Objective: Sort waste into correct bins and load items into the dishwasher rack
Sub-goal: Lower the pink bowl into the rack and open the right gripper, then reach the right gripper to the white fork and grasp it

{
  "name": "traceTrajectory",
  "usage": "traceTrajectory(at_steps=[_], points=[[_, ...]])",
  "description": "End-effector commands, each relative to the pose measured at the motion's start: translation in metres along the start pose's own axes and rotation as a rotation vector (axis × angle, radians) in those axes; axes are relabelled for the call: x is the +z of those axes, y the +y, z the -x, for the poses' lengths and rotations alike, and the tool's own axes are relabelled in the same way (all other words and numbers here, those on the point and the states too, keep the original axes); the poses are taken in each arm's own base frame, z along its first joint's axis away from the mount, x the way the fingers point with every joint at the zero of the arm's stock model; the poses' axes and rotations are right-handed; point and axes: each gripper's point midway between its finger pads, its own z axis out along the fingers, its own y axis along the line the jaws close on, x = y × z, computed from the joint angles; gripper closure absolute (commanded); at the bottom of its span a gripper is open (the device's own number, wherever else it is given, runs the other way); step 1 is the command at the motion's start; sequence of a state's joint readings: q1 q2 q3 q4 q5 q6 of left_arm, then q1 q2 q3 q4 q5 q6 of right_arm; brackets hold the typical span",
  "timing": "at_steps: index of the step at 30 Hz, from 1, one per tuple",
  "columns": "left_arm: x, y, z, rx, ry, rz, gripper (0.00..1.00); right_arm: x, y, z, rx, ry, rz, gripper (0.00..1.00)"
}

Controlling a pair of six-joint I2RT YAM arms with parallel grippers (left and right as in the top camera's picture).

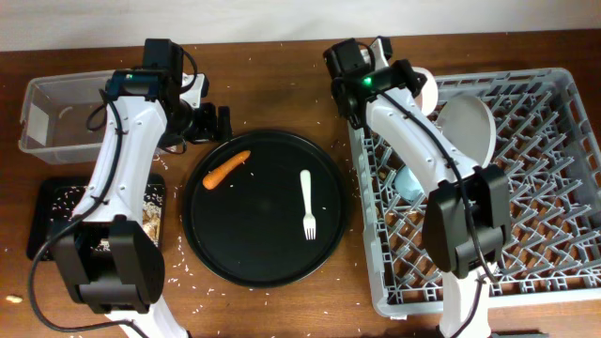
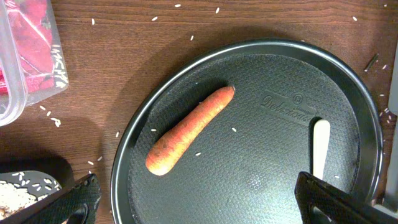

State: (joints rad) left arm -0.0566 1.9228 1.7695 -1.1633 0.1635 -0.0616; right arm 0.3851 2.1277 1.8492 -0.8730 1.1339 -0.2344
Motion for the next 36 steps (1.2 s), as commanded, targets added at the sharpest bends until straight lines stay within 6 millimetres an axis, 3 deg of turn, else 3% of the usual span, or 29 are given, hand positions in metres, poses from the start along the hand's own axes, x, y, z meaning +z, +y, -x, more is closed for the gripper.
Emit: traceTrajectory(at_steps=[1,15,19,21,26,29,33,36], points=[[-0.016,-0.001,0.007,0.003,-0.047,0.002,0.01,-0.001,0.02,0.002,-0.033,-0.006,0.031,0.96],[-0.016,-0.001,0.007,0.003,-0.047,0.002,0.01,-0.009,0.04,-0.001,-0.09,-0.013,0.122,0.96],[-0.016,-0.001,0.007,0.003,-0.047,0.002,0.01,-0.02,0.045,0.004,-0.102,-0.036,0.127,0.93],[-0.016,-0.001,0.007,0.003,-0.047,0.002,0.01,-0.026,0.049,0.006,-0.109,-0.05,0.129,0.82],[-0.016,-0.001,0.007,0.003,-0.047,0.002,0.01,-0.034,0.052,0.009,-0.116,-0.067,0.132,0.26],[-0.016,-0.001,0.007,0.003,-0.047,0.002,0.01,-0.036,0.053,0.01,-0.117,-0.072,0.133,0.01],[-0.016,-0.001,0.007,0.003,-0.047,0.002,0.01,-0.067,0.062,0.023,-0.122,-0.141,0.149,0.01],[-0.016,-0.001,0.007,0.003,-0.047,0.002,0.01,-0.09,0.071,0.037,-0.096,-0.208,0.255,0.01]])
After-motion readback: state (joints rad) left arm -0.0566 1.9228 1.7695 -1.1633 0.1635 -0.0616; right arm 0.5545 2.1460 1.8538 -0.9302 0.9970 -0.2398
